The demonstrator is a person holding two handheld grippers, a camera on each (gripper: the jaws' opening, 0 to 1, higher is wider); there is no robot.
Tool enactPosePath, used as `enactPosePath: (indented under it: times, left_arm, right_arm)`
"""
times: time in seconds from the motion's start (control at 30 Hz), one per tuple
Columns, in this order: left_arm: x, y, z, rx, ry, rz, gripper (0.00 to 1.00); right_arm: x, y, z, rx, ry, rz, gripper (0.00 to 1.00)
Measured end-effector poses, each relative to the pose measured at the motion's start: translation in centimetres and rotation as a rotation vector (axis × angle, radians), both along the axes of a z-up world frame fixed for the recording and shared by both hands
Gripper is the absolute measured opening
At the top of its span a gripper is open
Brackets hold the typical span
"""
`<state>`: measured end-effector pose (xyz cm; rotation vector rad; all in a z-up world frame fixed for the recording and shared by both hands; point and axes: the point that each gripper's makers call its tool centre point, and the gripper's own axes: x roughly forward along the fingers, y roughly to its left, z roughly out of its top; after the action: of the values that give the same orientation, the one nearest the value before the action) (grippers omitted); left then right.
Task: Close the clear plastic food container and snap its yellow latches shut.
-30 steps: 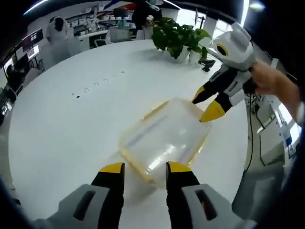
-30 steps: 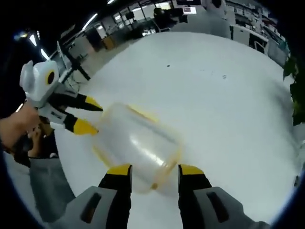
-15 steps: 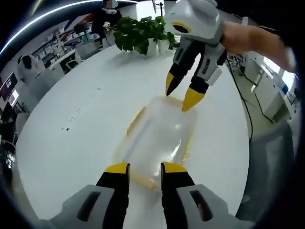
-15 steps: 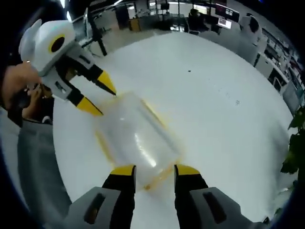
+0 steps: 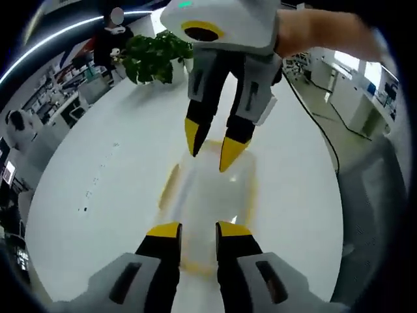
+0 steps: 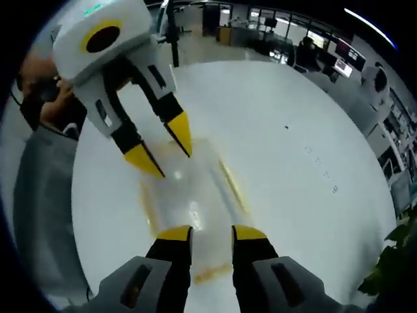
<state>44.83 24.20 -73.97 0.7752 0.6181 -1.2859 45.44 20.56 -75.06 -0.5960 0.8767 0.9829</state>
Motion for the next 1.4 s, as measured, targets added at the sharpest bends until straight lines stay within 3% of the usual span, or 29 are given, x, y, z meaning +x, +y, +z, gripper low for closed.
enactPosePath:
  times: [0.2,0.83,1.07,1.4]
  left_arm:
    - [-0.2,-0.7,-0.4,-0.002,0.003,-0.029,0.17]
    - [-1.2,-2.6,-0.2,-0.053,0.04,-0.03,0.23]
    - [-1.6,-2.8,0.1,-0.071,0.063,-0.008,0.3]
    - [-2.8,-2.4,-0.4,-0.047,0.047,-0.027,0.4]
  right_arm:
    - [0.3,1.2,-0.2,-0.011,-0.014,0.062,0.2]
    - [1.7,2.1,-0.6,-0.026,-0.023,0.123,0.22]
    - [2.6,2.5,-0.2,-0.016,-0.036,0.14,0.31]
    - [2.9,2.9,-0.9,0.003,0.016,0.163,0.39]
